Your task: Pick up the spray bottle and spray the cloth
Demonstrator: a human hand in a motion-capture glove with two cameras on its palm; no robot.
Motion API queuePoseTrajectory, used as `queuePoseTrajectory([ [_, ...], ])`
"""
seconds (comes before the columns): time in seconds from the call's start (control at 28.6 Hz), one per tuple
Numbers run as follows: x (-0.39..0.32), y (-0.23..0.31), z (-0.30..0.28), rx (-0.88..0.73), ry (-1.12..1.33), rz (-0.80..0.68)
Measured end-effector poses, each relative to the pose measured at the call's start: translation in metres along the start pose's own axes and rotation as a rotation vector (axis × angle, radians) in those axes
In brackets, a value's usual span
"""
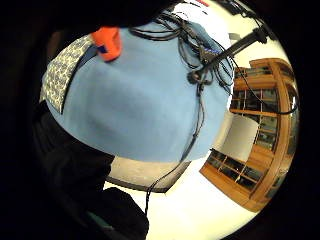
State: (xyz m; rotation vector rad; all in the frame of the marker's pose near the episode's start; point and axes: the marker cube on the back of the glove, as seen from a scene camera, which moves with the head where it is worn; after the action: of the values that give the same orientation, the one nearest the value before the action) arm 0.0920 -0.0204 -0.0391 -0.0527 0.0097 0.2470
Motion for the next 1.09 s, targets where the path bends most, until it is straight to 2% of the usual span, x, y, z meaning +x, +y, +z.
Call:
queuePoseTrajectory([
  [0.21,0.027,-0.037,-0.029,0.040,-0.094,0.044],
  [0.46,0.029,-0.087,-0.043,0.026,-0.325,-0.019],
  [0.88,0.008,-0.130,-0.024,0.052,-0.813,-0.181],
  [1.09,-0.019,-0.159,-0.013,0.213,-1.086,-0.206],
])
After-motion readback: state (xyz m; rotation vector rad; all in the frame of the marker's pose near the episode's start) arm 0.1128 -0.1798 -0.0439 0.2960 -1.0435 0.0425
